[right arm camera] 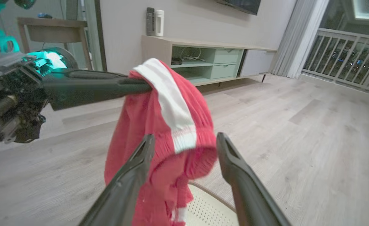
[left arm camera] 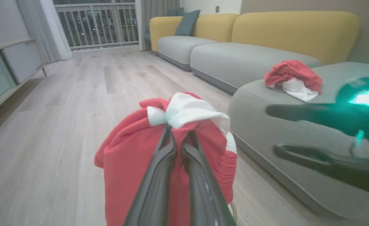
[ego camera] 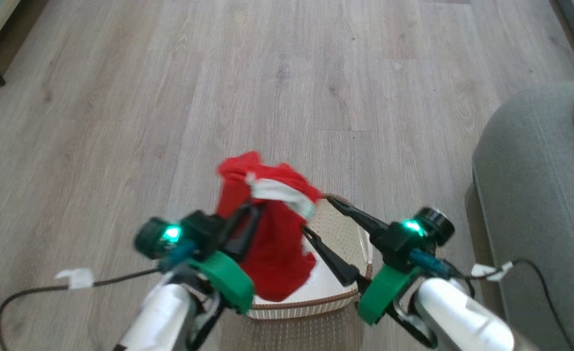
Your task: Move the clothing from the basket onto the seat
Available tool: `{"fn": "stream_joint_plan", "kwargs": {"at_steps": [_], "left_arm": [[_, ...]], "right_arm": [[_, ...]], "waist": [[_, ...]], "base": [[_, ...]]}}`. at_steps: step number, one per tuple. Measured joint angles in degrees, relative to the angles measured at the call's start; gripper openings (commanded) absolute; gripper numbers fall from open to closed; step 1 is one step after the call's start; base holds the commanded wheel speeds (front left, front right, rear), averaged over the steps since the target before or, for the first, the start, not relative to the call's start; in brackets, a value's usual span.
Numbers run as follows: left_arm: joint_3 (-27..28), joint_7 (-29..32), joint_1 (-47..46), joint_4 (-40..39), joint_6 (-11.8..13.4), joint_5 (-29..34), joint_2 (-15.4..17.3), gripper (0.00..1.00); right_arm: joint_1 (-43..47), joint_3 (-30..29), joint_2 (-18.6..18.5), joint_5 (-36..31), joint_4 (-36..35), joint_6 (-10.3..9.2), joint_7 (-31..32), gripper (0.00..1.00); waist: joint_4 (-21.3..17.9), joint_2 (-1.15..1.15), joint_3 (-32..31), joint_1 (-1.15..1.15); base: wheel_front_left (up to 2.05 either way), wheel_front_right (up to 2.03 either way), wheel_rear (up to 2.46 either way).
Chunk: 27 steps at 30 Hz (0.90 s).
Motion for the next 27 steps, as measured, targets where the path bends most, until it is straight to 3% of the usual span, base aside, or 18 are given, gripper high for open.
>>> {"fn": "stream_joint_plan", "kwargs": {"at_steps": [8,16,17,18,22,23,24,25,26,27], "left_arm": [[-12.6,1.9,-2.3,-4.9,0.0,-4.3,2.9,0.00],[-18.8,1.9,-3.6,-7.3,0.0,-9.1,5.9,0.00],[-19.3,1.9,-3.8,-7.3,0.0,-9.7,6.4,0.00],[-19.8,1.9,-4.0,-7.3,0.0,-10.4,6.8,0.00],[-20.8,1.8,-4.1,-7.3,0.0,-12.1,7.3,0.00],[-21.2,1.7,-4.2,-7.3,0.0,-12.6,7.4,0.09],[-21.2,1.7,-4.2,-7.3,0.0,-12.6,7.4,0.09],[-21.3,1.2,-4.3,-7.3,0.0,-12.7,7.6,0.33],[-21.3,1.2,-4.3,-7.3,0.0,-12.7,7.6,0.50],[-21.3,0.8,-4.3,-7.3,0.0,-12.7,7.7,0.99]], "right_arm": [[-8.1,8.6,-4.4,3.1,2.0,0.00,1.1,1.00],[-9.7,13.7,-5.9,7.1,3.4,0.00,3.2,1.00],[-9.8,14.3,-6.1,7.7,3.4,0.00,3.3,0.82],[-9.8,14.7,-6.1,8.4,3.5,0.00,3.3,0.00],[-10.4,16.0,-6.4,9.8,3.9,0.00,3.3,0.00],[-10.8,16.2,-6.9,10.5,4.0,0.00,3.3,0.00],[-10.8,16.2,-6.9,10.5,4.0,0.00,3.3,0.00],[-10.8,16.2,-7.3,11.4,4.1,0.00,3.2,0.00],[-10.8,16.2,-7.3,11.4,4.1,0.00,3.2,0.00],[-10.8,16.1,-7.5,11.7,4.3,0.00,3.2,0.00]], "waist": [[1.2,0.00,0.1,0.00],[1.5,0.00,0.6,0.00],[1.5,0.00,0.7,0.00],[1.5,0.00,0.8,0.00],[1.4,0.00,0.9,0.00],[1.3,0.00,1.0,0.00],[1.3,0.00,1.0,0.00],[1.1,0.00,1.1,0.00],[1.1,0.00,1.1,0.00],[0.9,0.00,1.1,0.00]], "base": [[0.00,0.00,0.00],[0.00,0.00,0.00],[0.00,0.00,0.00],[0.00,0.00,0.00],[0.00,0.00,0.00],[0.00,0.00,0.00],[0.00,0.00,0.00],[0.00,0.00,0.00],[0.00,0.00,0.00],[0.00,0.00,0.00]]}}
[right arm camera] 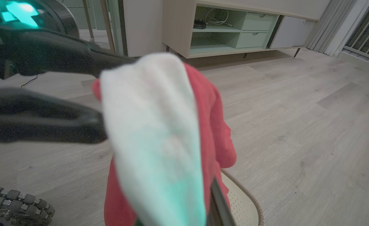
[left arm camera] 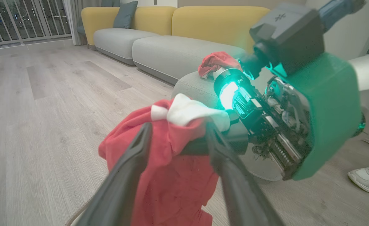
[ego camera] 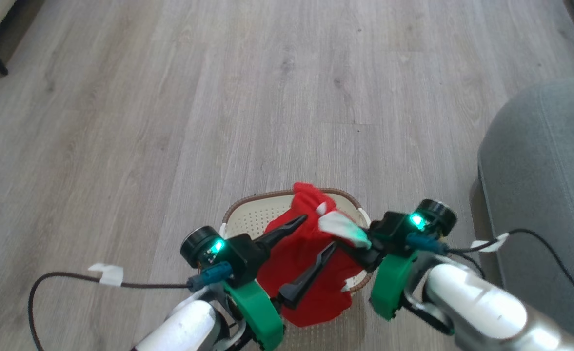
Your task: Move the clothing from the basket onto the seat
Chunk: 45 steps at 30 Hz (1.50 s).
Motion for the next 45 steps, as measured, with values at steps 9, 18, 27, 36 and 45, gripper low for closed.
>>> {"fn": "stream_joint_plan", "kwargs": {"at_steps": [9,18,27,36,45], "left_arm": [[0.0,-2.7,0.0,2.4,0.1,-0.5,-0.2,1.00],[-0.9,-4.6,0.0,4.2,0.6,-0.1,-2.9,1.00],[-2.8,-5.0,-1.1,5.3,0.5,0.2,-3.6,1.00],[-3.1,-5.1,-2.3,5.6,0.5,0.2,-4.0,1.00],[-2.3,-5.1,-7.8,3.7,0.5,2.5,-4.0,1.00]], "right_arm": [[0.3,-6.3,-2.4,0.4,0.5,0.00,-0.8,0.00],[2.1,-13.8,-3.9,-1.0,-1.4,0.00,-0.8,0.00],[4.2,-21.0,-4.1,-3.4,-3.4,0.00,-0.9,0.00],[6.2,-25.7,-3.9,-4.3,-6.0,0.00,-0.6,0.00],[-2.5,-36.1,-2.7,-4.4,-3.3,0.00,-0.9,0.00]], "waist": [[-3.3,0.00,1.7,0.00],[-11.0,0.00,3.8,0.00],[-18.8,0.00,6.0,0.00],[-20.5,0.00,8.3,0.00],[-19.4,0.00,16.7,0.00]], "base": [[0.00,0.00,0.00],[0.00,0.00,0.00],[0.00,0.00,0.00],[0.00,0.00,0.00],[0.00,0.00,0.00]]}}
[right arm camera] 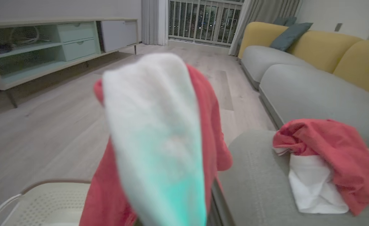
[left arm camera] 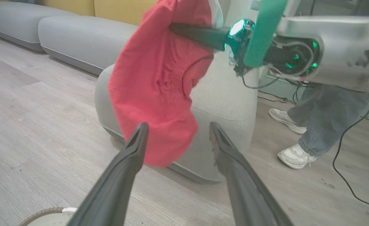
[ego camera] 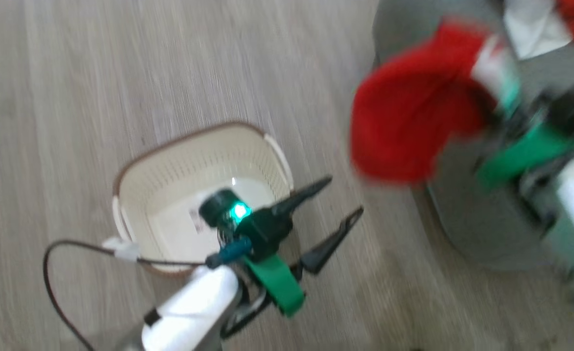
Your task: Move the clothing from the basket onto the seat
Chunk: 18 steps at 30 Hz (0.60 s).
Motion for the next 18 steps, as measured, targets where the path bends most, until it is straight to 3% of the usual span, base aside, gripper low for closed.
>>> {"fn": "stream_joint_plan", "kwargs": {"at_steps": [3,4,11,18], "left_arm": [[0.6,-0.1,-3.5,-0.5,0.0,1.0,0.0,1.00],[0.6,-0.1,-3.5,-0.5,0.0,1.0,0.0,1.00],[3.0,-0.2,-7.0,-0.8,0.0,1.3,1.6,1.00],[4.7,-0.2,-7.0,-1.9,0.7,1.7,2.9,1.00]], "right_arm": [[-10.4,-7.3,-0.2,-0.3,3.0,0.00,-1.0,0.00],[-10.4,-7.3,-0.2,-0.3,3.0,0.00,-1.0,0.00],[-31.0,-25.1,-4.4,-5.9,11.7,0.00,-1.8,0.00],[-44.9,-44.2,-10.9,-9.9,22.8,0.00,-0.9,0.00]], "waist": [[0.6,0.00,5.0,0.01],[0.6,0.00,5.0,0.01],[2.5,-0.01,17.7,0.02],[4.5,0.00,28.0,0.01]], "base": [[0.00,0.00,0.00],[0.00,0.00,0.00],[0.00,0.00,0.00],[0.00,0.00,0.00]]}}
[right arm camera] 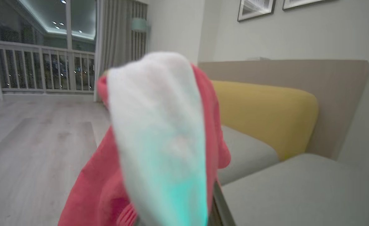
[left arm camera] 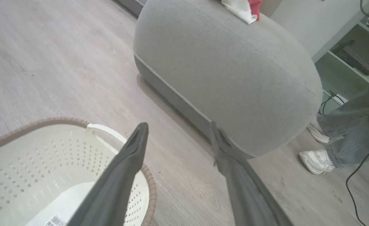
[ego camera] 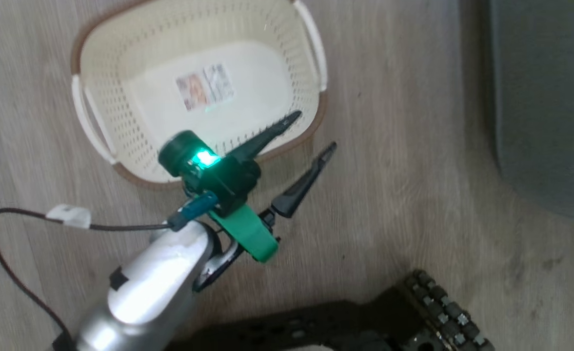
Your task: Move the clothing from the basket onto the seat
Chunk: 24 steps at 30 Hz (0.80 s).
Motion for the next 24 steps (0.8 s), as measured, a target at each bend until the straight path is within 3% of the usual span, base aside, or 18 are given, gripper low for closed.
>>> {"fn": "stream_joint_plan", "kwargs": {"at_steps": [7,13,17,18,19,24], "left_arm": [[1.6,0.2,0.0,-2.6,1.8,0.4,2.6,1.00],[2.4,1.4,0.2,-4.6,3.0,0.6,5.0,1.00],[2.4,2.1,0.2,-5.7,3.2,0.6,5.4,1.00],[2.4,2.1,0.3,-6.0,3.5,0.6,5.5,1.00],[2.4,2.2,0.3,-6.3,3.5,0.6,5.5,1.00],[2.4,2.4,1.2,-6.3,3.5,0.5,5.7,1.00]], "right_arm": [[1.0,-18.0,0.3,-10.2,11.1,0.00,-0.4,0.00],[1.8,-27.9,6.6,-18.9,12.8,0.00,-1.3,0.00],[1.7,-30.2,9.2,-21.9,10.5,0.00,-1.4,0.40],[1.7,-30.6,9.7,-22.3,10.1,0.00,-1.4,0.67],[1.8,-30.9,10.2,-22.5,9.7,0.00,-1.4,1.00],[3.1,-30.3,12.3,-24.4,9.2,0.00,-1.4,1.00]], "waist": [[0.4,0.00,7.4,-0.01],[-1.8,0.00,10.2,-0.01],[-3.0,0.00,9.8,-0.01],[-3.2,0.00,9.5,-0.02],[-3.3,0.00,9.2,-0.02],[-4.2,0.00,6.7,-0.02]], "base": [[0.00,0.00,0.00],[0.00,0.00,0.00],[0.00,0.00,0.00],[0.00,0.00,0.00],[0.00,0.00,0.00],[0.00,0.00,0.00]]}}
